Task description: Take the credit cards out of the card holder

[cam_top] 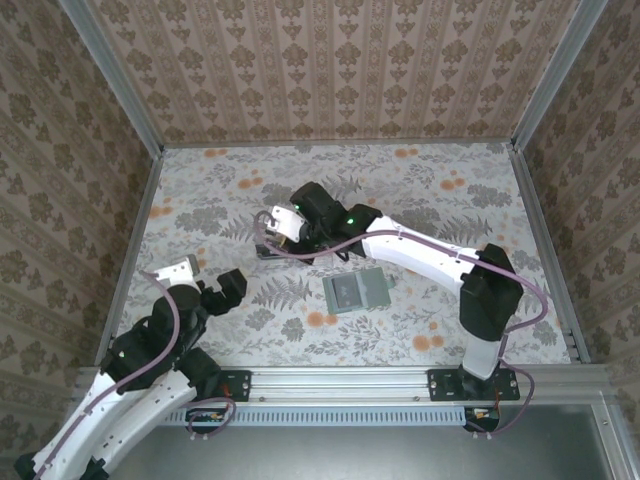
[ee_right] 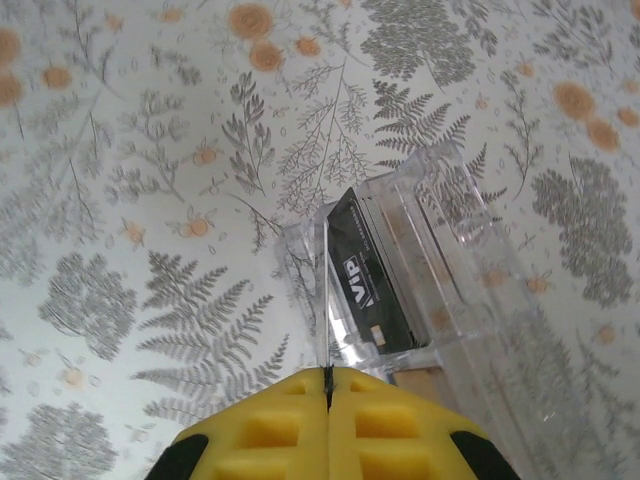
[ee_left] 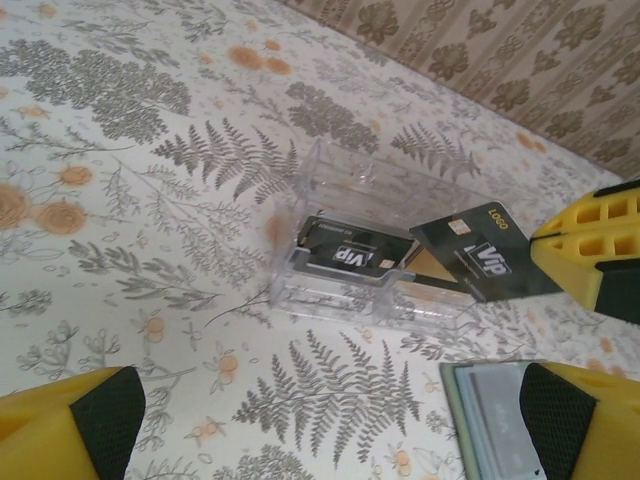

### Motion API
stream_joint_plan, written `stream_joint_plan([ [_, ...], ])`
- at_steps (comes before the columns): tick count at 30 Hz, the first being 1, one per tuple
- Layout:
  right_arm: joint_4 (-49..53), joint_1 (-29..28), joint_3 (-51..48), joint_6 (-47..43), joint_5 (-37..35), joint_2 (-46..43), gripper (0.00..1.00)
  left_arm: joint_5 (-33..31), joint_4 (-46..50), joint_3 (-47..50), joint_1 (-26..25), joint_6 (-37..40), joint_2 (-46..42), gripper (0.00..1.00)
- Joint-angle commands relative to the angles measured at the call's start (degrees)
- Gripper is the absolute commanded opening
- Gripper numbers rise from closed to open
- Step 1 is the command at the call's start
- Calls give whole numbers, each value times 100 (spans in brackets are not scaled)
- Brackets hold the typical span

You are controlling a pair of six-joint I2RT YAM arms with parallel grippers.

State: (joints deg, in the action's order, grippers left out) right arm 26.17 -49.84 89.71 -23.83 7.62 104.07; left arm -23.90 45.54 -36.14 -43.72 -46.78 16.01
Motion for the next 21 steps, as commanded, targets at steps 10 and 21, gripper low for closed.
stream_joint_plan([
  [10, 744, -275, 930, -2372, -950, 1089, 0, -362, 659, -114, 60, -68, -362, 100],
  [21, 788, -298, 1548, -2565, -1088, 1632, 0, -335, 783, -82, 54, -147, -405, 100],
])
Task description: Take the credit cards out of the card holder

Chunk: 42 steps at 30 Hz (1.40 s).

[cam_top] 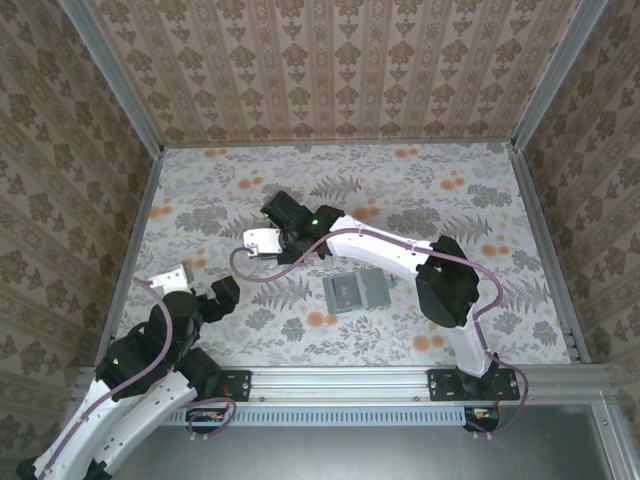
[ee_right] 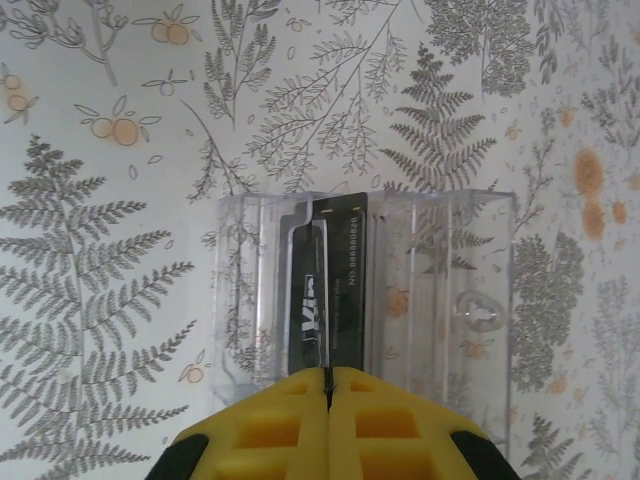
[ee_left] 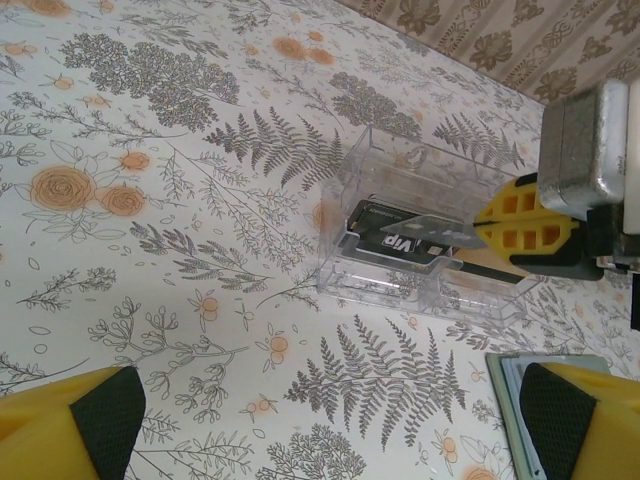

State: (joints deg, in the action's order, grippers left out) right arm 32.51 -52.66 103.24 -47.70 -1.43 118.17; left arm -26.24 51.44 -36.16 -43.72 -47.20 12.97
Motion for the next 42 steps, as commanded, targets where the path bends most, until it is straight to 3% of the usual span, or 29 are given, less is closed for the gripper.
stream_joint_plan([
  [1, 145, -16, 220, -181, -207, 260, 0, -99, 200, -68, 56, -105, -108, 100],
  [35, -101, 55, 437, 152, -111, 710, 0, -31, 261, 30, 55, -197, -177, 100],
  [36, -103, 71, 442, 159, -106, 716, 2, -26, 262, 38, 57, -201, -181, 100],
  [37, -120, 74, 437, 166, -121, 716, 10, -22, 253, 39, 55, -195, -179, 100],
  [42, -324, 94, 426, 209, -268, 717, 18, 1, 235, 48, 57, -193, -181, 100],
])
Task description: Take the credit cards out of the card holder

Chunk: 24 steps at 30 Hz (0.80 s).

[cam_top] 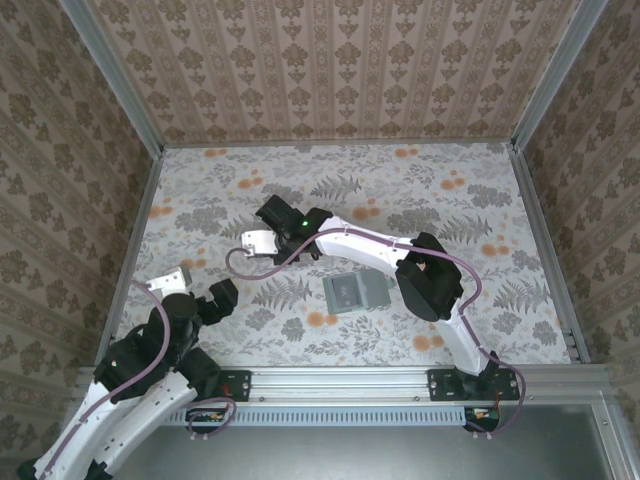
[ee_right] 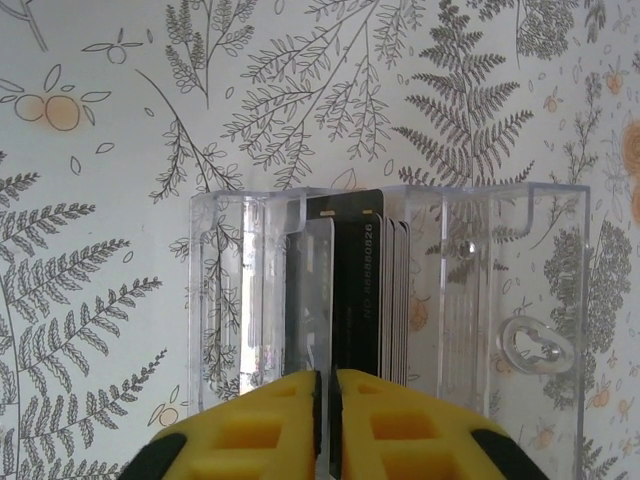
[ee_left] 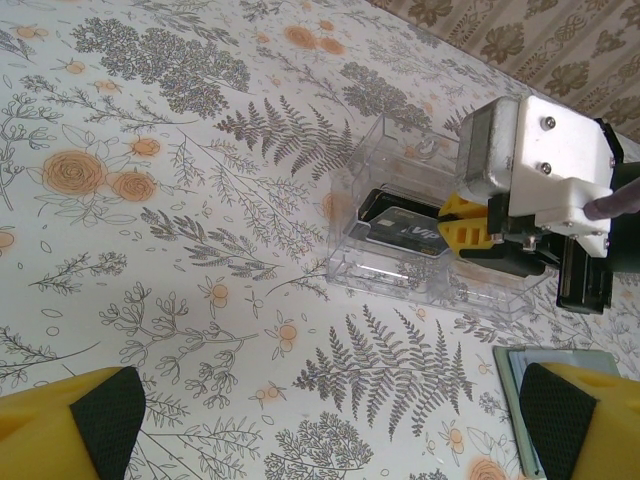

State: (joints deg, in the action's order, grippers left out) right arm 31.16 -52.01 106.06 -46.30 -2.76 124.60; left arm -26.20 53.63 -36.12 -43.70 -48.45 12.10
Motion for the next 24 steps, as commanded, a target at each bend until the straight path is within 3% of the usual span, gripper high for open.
stream_joint_plan([
  [1, -227, 38, 143, 80, -162, 76, 18, -4, 14, 44, 48, -68, -95, 100],
  [11, -453, 68, 82, 229, -334, 24, 18, 52, -1, 60, 46, -47, -106, 100],
  [15, -810, 76, -217, 487, -294, -304, 23, 135, -91, 85, 51, 5, -94, 100],
  [19, -1392, 121, -757, 1174, -523, -868, 24, 303, -252, 136, 56, 87, -18, 100],
  [24, -1762, 389, -1529, 2777, -687, -1727, 24, 712, -736, 316, 62, 142, 247, 100],
])
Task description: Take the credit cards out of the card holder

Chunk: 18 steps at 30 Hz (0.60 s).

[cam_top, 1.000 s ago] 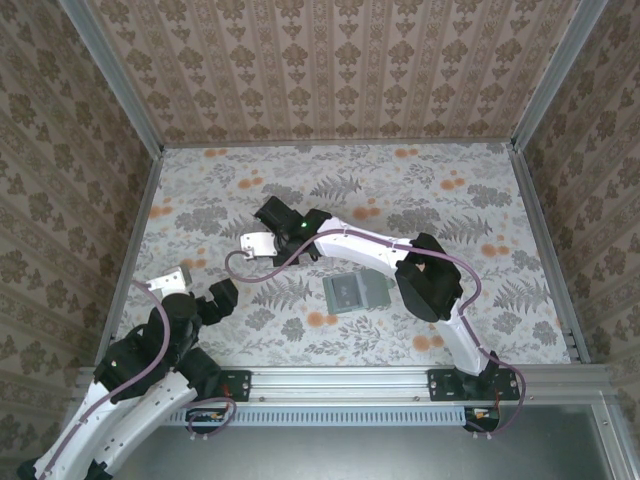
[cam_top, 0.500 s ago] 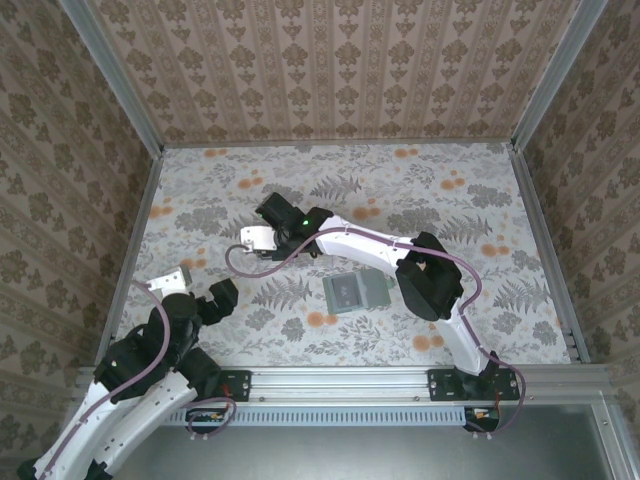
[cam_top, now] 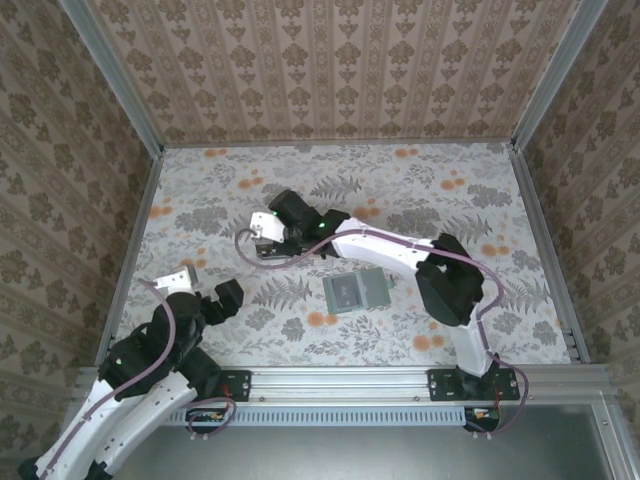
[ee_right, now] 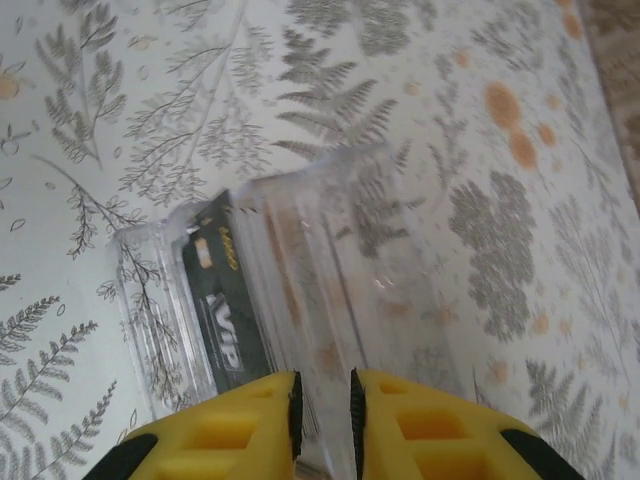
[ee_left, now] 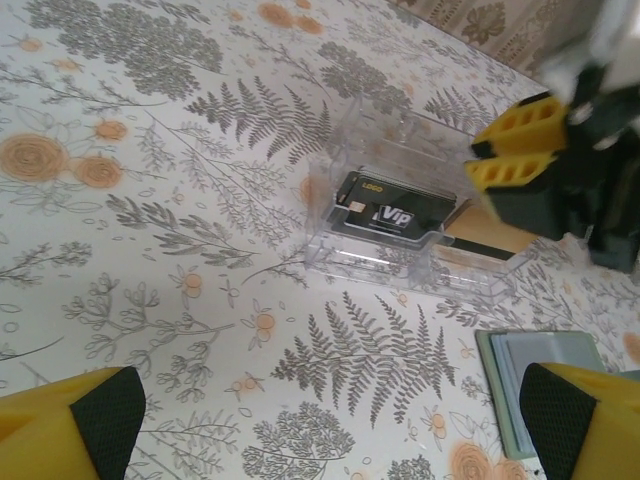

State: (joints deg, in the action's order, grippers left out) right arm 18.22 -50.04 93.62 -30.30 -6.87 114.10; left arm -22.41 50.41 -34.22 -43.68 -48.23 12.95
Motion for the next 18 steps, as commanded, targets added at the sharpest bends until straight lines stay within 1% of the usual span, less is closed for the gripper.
stream_joint_plan([
  [1, -529, 260, -520, 1508, -292, -888, 24, 449, -570, 178, 60, 121, 254, 100],
  [5, -583, 549, -1449, 2917, -335, -1689, 27, 943, -1251, 396, 54, 26, 698, 100],
  [7, -654, 765, -2053, 3636, -225, -2128, 29, 1234, -1707, 554, 61, -83, 1008, 100],
  [10, -946, 1057, -3014, 4317, 17, -2681, 31, 1647, -2493, 810, 59, -291, 1532, 100],
  [13, -887, 1268, -3706, 4986, 114, -3052, 32, 1927, -3131, 912, 45, -469, 2152, 99],
  [15, -820, 1362, -4095, 5225, 333, -3212, 32, 2115, -3540, 926, 20, -558, 2586, 97],
  [18, -981, 1392, -4744, 5508, 544, -3400, 32, 2224, -4109, 877, -127, -673, 3283, 94],
])
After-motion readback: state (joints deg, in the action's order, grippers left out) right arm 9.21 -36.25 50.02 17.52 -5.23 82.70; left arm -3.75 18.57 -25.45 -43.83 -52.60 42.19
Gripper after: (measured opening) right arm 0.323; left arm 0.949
